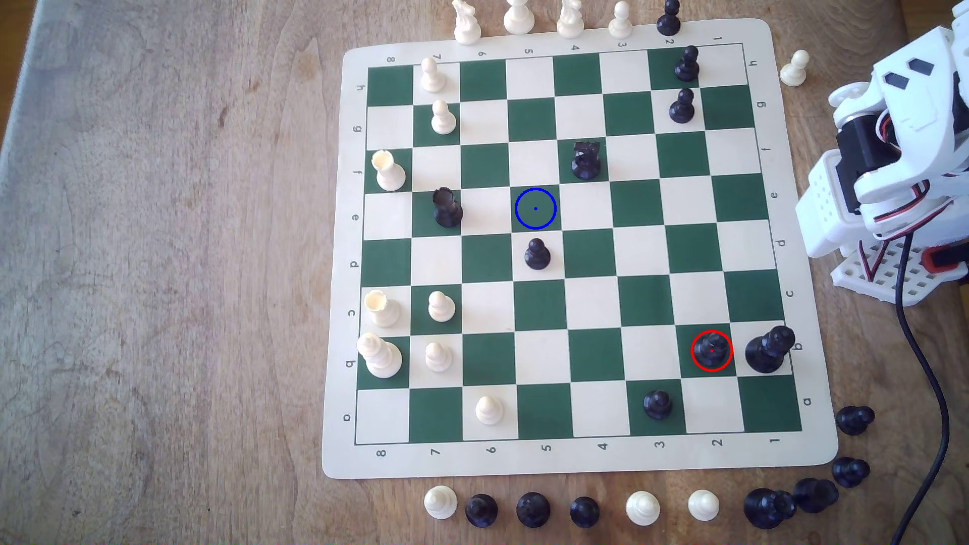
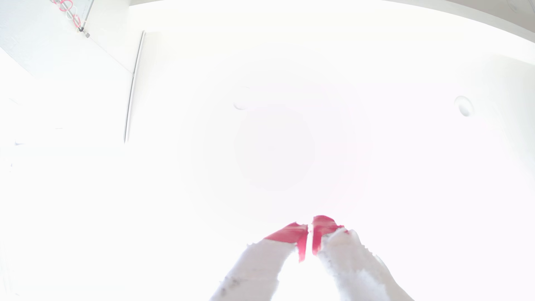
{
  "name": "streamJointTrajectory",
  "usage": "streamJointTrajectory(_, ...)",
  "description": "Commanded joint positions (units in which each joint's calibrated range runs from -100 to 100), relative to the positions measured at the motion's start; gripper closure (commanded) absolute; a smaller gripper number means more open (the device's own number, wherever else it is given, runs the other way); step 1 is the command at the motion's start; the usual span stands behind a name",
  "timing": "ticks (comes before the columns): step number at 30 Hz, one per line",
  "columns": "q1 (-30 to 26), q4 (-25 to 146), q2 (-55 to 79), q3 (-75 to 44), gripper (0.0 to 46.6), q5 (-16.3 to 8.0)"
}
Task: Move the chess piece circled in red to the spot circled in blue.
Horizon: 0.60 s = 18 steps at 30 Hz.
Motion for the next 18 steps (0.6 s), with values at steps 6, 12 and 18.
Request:
streamJointTrajectory(6,-6.01,7.73,-0.2,-0.09,46.4,0.15)
streamJointTrajectory(12,-6.48,47.78,-0.2,-7.98,46.4,-0.15)
streamJointTrajectory(18,-4.13,74.64,-0.03,-20.86,46.4,-0.24)
